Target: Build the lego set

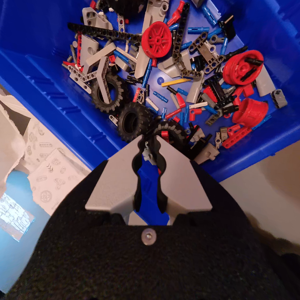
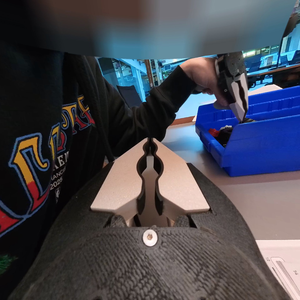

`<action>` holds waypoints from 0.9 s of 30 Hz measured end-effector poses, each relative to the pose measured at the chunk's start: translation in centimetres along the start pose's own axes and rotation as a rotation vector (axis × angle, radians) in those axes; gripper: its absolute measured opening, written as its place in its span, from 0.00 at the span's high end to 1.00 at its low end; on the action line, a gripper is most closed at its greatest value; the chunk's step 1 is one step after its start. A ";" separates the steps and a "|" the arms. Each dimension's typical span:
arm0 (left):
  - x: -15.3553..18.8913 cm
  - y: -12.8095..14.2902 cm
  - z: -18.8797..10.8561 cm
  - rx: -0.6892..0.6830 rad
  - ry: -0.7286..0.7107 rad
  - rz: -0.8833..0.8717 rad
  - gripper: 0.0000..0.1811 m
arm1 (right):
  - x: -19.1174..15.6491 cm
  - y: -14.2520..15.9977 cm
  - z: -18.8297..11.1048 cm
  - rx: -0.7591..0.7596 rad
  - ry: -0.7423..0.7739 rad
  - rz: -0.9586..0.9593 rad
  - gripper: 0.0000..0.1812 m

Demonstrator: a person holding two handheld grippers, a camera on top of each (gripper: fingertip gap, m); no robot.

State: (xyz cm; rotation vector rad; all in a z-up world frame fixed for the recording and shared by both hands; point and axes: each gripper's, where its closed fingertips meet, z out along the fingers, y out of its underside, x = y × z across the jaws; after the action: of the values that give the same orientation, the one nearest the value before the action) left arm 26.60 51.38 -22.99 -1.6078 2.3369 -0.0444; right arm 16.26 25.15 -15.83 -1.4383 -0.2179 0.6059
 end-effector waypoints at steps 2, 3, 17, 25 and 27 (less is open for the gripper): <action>-0.2 -0.1 0.1 0.001 -0.015 -0.011 0.95 | 0.0 0.0 0.0 0.002 0.000 -0.003 1.00; -0.3 -0.2 0.1 0.006 -0.019 -0.015 0.95 | 0.0 0.0 0.0 0.003 -0.001 -0.001 1.00; -0.8 -0.1 0.4 -0.010 -0.061 -0.013 0.92 | -0.2 0.0 0.0 0.004 -0.007 -0.001 1.00; 1.2 0.6 0.7 -0.043 0.047 0.028 0.98 | -0.3 -0.1 0.0 0.007 -0.010 -0.001 1.00; 1.4 1.1 1.7 -0.093 0.065 0.031 0.98 | -0.3 -0.1 0.0 0.008 -0.010 -0.003 1.00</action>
State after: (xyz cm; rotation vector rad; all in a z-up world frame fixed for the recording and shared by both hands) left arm 25.55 50.73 -25.11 -1.6364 2.4458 0.0187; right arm 16.05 25.00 -15.69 -1.4269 -0.2252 0.6117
